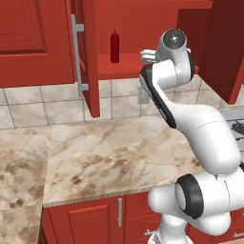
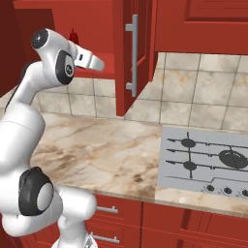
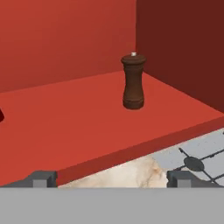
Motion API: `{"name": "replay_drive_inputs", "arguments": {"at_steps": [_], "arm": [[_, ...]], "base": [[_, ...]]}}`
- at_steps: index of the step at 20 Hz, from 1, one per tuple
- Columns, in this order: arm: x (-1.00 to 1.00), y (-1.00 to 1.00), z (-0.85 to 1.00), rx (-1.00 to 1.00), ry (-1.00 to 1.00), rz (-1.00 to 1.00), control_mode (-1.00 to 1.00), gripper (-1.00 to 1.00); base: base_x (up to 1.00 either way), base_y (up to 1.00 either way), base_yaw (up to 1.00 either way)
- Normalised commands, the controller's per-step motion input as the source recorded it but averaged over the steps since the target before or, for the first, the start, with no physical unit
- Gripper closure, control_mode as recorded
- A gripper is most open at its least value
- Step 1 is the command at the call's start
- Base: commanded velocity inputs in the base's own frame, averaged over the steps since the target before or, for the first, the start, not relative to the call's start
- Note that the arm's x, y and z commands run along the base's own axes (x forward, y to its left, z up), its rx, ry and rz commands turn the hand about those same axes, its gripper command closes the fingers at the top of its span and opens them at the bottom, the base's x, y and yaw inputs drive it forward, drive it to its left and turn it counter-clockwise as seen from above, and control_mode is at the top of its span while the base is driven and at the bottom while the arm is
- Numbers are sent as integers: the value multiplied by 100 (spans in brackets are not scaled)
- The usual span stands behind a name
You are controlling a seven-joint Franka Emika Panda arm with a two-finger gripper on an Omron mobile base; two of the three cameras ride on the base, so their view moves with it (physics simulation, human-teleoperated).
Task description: Take 2 condiments from the cabinet and move them on the counter near the stove.Make sure the condiments are lined up with each other, next to each other.
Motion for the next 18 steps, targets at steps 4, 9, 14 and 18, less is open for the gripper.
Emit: {"name": "replay_drive_inputs", "arguments": {"at_steps": [4,9,14,18], "arm": [[51,-25,17,0,6,-10,-100,-100],[56,-28,3,0,8,-3,-100,-100],[47,-29,0,0,3,-1,-100,-100],[45,-26,0,-1,0,-1,-100,-100]], "base": [[0,0,0],[0,0,0],[0,0,0],[0,0,0]]}}
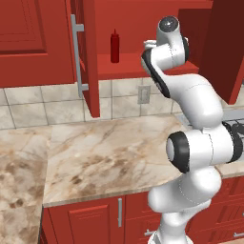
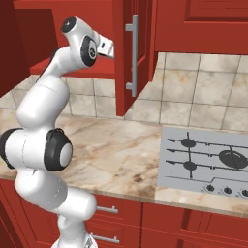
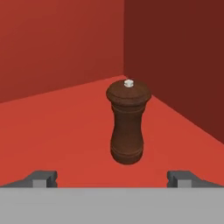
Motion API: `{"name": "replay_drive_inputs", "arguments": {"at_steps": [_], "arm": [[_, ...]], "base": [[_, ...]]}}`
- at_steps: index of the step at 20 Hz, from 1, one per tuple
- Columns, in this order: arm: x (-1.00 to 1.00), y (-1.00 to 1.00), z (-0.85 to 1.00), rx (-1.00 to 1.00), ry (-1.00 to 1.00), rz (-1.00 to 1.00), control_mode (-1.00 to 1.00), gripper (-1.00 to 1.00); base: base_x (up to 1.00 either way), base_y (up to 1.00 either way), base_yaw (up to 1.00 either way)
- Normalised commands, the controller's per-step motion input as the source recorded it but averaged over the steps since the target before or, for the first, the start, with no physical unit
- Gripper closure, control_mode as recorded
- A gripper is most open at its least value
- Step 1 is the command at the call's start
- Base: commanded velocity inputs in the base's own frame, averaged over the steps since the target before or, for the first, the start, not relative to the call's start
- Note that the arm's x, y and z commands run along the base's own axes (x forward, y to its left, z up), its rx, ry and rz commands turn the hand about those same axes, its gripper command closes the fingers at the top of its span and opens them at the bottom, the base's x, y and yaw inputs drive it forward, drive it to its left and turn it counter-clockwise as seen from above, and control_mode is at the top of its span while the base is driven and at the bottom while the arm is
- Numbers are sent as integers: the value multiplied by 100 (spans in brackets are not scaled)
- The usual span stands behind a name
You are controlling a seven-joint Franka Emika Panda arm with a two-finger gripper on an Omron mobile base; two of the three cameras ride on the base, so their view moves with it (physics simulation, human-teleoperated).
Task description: Take 2 condiments from the cabinet and move them on the counter near the stove.Make sure the condiments are lined up with each other, next to each other.
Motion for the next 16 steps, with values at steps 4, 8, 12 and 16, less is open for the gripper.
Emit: {"name": "replay_drive_inputs", "arguments": {"at_steps": [4,8,12,16], "arm": [[31,-28,-4,-2,0,-2,-100,-100],[21,-27,-8,-3,0,-5,-100,-100],[20,-14,-20,-5,0,-3,-100,-100],[13,-1,-14,-1,0,-1,-100,-100]], "base": [[0,0,0],[0,0,0],[0,0,0],[0,0,0]]}}
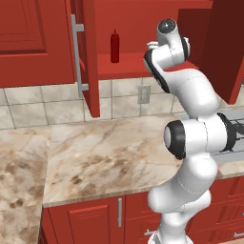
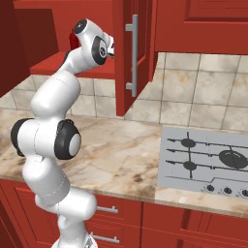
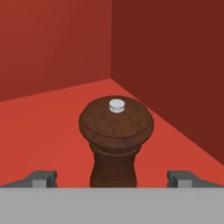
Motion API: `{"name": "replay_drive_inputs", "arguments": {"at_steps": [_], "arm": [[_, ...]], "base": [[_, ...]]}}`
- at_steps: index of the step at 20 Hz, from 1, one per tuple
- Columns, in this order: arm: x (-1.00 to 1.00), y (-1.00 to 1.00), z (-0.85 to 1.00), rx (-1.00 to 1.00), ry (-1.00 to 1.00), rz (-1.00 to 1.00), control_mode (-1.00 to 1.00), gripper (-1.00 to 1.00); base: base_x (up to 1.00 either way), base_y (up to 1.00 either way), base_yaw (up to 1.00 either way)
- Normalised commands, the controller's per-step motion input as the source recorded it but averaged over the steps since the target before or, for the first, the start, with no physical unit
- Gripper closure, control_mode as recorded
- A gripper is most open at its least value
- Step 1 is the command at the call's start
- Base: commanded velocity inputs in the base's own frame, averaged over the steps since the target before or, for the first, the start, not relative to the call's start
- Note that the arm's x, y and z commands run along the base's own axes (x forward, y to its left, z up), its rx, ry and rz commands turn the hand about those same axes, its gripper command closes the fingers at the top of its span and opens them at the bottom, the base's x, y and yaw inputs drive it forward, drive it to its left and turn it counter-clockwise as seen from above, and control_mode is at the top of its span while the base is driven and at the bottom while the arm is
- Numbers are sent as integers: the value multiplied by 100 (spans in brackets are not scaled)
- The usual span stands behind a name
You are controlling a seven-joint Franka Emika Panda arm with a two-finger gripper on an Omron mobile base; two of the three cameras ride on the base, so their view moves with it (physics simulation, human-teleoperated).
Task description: Take 2 condiments from the cabinet and move them on the counter near the stove.Make sure the condiments are lined up with each other, next to each other.
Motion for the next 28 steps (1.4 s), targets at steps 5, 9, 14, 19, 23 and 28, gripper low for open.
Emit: {"name": "replay_drive_inputs", "arguments": {"at_steps": [5,9,14,19,23,28], "arm": [[3,0,0,0,0,0,-100,-100],[1,0,0,0,1,0,-100,-100],[7,0,0,0,2,0,-100,-100],[13,-1,0,0,2,0,-100,-100],[14,-3,0,0,2,0,-100,-100],[10,-3,-1,0,1,0,-100,100]], "base": [[0,0,0],[0,0,0],[0,0,0],[0,0,0],[0,0,0],[0,0,0]]}}
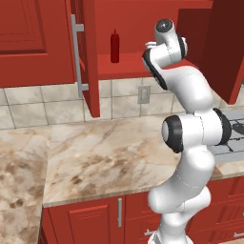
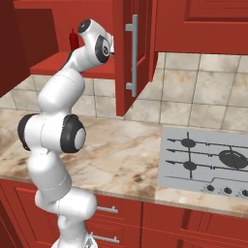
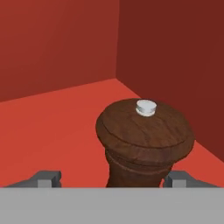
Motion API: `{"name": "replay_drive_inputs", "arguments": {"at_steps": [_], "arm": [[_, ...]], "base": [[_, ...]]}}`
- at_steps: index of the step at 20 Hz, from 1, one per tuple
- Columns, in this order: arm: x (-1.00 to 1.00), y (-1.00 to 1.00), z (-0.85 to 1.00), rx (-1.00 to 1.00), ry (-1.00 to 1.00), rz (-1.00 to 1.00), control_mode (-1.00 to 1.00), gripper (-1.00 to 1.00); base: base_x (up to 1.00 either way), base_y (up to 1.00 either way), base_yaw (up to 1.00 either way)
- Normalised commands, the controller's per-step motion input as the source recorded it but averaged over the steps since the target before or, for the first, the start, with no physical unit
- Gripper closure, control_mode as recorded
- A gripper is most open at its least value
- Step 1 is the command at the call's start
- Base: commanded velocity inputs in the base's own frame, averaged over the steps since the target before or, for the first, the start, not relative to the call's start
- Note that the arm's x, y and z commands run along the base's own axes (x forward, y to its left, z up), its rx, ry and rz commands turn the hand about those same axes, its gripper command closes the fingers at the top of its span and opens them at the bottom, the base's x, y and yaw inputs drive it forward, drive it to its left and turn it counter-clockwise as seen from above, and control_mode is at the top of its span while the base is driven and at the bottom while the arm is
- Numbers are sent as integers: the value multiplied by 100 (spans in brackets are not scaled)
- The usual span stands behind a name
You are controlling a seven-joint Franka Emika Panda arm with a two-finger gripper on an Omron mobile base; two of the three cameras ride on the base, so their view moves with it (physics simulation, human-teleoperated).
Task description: Take 2 condiments from the cabinet and move them on the counter near the stove.Make sure the condiments are lined up with each other, next to each other.
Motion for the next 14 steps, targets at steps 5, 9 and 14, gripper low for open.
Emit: {"name": "replay_drive_inputs", "arguments": {"at_steps": [5,9,14], "arm": [[0,-3,0,0,0,0,-100,100],[-10,0,0,0,-1,0,-100,100],[-71,13,-4,0,-13,6,-100,100]], "base": [[0,0,0],[0,0,0],[0,0,0]]}}
